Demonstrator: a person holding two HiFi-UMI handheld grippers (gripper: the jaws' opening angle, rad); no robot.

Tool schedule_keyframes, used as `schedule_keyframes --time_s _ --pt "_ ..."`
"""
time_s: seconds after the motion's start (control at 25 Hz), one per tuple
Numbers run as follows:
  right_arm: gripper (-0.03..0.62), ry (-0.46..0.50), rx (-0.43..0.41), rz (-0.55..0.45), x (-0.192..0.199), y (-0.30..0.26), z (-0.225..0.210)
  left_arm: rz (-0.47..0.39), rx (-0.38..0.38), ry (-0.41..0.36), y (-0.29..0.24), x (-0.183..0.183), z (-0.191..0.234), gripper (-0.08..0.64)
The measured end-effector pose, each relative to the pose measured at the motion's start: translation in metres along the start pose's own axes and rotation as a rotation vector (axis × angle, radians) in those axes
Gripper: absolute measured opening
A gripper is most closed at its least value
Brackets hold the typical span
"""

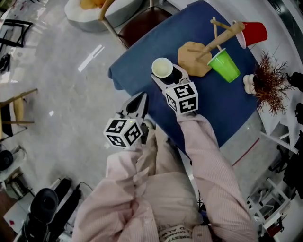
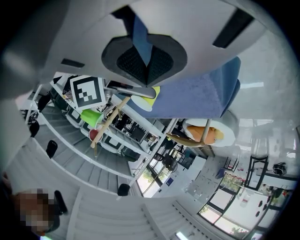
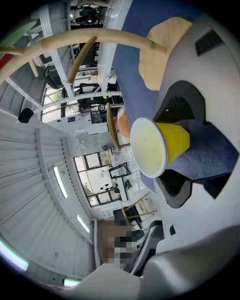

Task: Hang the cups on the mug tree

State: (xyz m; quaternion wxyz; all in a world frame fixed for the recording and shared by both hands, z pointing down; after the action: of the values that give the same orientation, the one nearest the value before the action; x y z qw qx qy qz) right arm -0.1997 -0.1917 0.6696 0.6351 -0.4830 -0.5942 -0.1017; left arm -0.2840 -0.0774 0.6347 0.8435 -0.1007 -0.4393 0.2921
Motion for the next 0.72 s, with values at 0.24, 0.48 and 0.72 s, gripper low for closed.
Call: schedule_keyframes --time_s 0.24,0.48,0.72 --pt "0.305 -0.03 0.002 -0.01 -0.003 0.002 0.001 -0.007 -0.002 0.003 0.001 -0.002 -0.001 -0.002" --pt "0.305 -0.106 -0.006 -0.044 -0.018 0.013 0.007 -0.036 -0.007 -0.011 0.012 -0.016 -0.008 -0.002" --pt "0.302 -0.198 -0.033 -0.066 -0.037 0.032 0.019 -0.056 -0.017 -0.021 0.032 -0.027 -0.014 -0.002"
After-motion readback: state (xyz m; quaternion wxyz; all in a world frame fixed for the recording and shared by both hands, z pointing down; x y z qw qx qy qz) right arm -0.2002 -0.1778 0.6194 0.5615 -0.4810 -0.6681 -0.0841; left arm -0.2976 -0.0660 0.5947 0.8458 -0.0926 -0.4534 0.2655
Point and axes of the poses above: the fingertips, and each gripper's own axes: y backward along the fingers, z to its left, x out of its underside, the point moved 4 cm from there along y, backward along the fingers, and after that the axes turned 2 degrees about y, right-handed, at the moved point
